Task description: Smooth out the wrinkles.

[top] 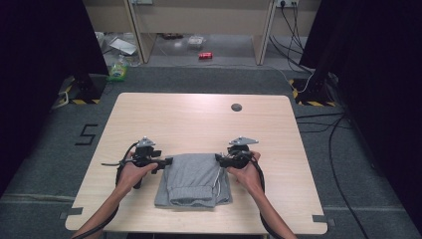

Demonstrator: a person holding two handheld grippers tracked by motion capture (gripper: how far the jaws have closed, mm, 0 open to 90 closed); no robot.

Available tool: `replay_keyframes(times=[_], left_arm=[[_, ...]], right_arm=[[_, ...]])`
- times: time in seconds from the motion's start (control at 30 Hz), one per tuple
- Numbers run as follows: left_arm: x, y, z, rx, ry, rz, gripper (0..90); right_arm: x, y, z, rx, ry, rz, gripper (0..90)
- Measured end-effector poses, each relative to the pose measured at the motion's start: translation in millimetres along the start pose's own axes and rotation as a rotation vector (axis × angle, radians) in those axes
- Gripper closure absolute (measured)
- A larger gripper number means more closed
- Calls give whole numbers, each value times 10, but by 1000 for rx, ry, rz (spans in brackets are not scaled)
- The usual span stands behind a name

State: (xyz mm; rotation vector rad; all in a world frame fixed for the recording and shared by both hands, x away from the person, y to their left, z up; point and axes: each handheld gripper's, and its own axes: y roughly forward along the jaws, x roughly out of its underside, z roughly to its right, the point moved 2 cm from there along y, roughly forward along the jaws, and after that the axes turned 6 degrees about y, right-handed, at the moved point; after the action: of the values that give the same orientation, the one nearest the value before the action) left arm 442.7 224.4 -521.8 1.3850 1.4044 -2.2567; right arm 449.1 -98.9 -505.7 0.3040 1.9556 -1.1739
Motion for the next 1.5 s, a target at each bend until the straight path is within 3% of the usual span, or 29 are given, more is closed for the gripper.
replay_keyframes(times=[0.3,0.6,0.9,1.13,1.5], left_arm=[[30,48,46,0,27,-15,382],[53,49,79,7,57,-17,467],[74,42,123,17,75,-12,630],[69,42,185,-3,124,-9,717],[40,86,152,-7,113,4,757]], right_arm=[[84,106,48,-9,17,-43,409],[116,131,52,-21,32,-49,449],[138,136,36,-39,71,-55,529],[143,137,11,-29,66,-41,594],[127,160,48,-25,78,-14,673]])
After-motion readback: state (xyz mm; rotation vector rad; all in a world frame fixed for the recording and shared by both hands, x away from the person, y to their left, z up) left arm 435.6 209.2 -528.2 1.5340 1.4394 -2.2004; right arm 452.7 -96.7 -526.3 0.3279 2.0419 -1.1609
